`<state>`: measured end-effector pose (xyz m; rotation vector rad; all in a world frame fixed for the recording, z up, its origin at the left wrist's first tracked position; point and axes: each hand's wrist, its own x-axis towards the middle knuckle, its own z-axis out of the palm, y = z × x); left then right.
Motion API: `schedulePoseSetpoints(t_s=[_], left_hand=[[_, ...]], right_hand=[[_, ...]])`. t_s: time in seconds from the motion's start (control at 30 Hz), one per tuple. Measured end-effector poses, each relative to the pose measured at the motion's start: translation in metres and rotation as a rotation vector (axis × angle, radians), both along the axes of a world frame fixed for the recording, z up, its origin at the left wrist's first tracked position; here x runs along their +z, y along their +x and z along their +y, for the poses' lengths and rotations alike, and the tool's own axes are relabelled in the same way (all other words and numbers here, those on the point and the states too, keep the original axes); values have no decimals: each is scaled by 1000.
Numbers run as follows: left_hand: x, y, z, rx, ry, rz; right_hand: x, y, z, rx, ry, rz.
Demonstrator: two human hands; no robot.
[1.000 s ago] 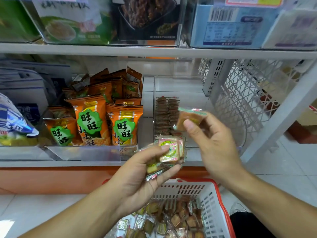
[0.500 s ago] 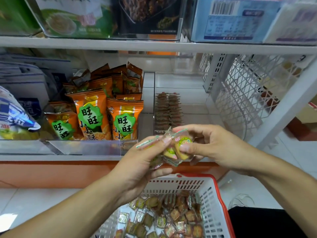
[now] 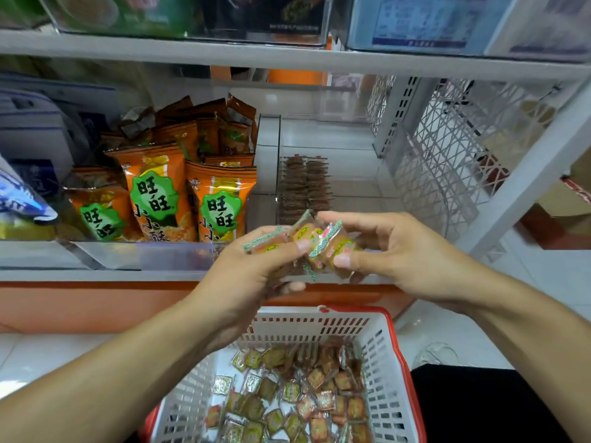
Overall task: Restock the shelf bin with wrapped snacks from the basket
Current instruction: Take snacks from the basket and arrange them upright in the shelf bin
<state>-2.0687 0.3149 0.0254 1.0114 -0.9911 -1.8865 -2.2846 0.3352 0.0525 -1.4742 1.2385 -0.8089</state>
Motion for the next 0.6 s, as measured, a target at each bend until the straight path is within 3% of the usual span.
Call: schedulePoseSetpoints(t_s=[0.47,0.6], left_hand=[[0,-1,-3,100,4,-59],[2,1,-10,149,-8,-128]], right_hand=[[-1,5,4,-70,-50,34],[-4,0,4,-44,-3,-34]])
